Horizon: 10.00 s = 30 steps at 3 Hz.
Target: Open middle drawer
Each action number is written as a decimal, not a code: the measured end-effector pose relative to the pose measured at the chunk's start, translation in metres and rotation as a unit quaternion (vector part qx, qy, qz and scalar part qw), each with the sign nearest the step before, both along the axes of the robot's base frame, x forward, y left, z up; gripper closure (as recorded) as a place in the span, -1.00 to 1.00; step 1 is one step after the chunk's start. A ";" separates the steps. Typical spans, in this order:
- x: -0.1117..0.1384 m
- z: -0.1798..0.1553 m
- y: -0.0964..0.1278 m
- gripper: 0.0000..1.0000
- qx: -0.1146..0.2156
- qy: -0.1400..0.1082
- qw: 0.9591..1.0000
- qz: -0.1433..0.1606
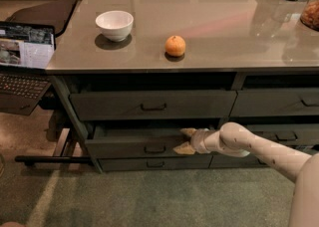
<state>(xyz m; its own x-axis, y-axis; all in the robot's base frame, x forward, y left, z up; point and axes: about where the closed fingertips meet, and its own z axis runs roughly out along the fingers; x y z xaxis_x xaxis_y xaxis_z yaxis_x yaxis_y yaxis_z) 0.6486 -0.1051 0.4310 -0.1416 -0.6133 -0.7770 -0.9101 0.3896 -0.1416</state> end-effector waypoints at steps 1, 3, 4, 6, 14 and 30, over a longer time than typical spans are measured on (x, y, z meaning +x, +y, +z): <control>-0.012 0.000 -0.005 -0.54 -0.004 0.003 1.000 0.001; -0.035 -0.003 -0.012 0.72 -0.023 0.020 0.999 0.012; -0.044 -0.002 -0.015 0.76 -0.030 0.027 0.999 0.017; -0.050 0.003 -0.018 0.62 -0.034 0.031 0.999 0.020; -0.160 -0.004 -0.033 0.72 -0.124 0.162 0.960 0.192; -0.083 -0.024 -0.053 0.62 -0.124 0.169 0.975 0.076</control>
Offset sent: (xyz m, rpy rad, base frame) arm -0.0369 -0.0160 -0.0014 -0.0550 0.0385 0.0247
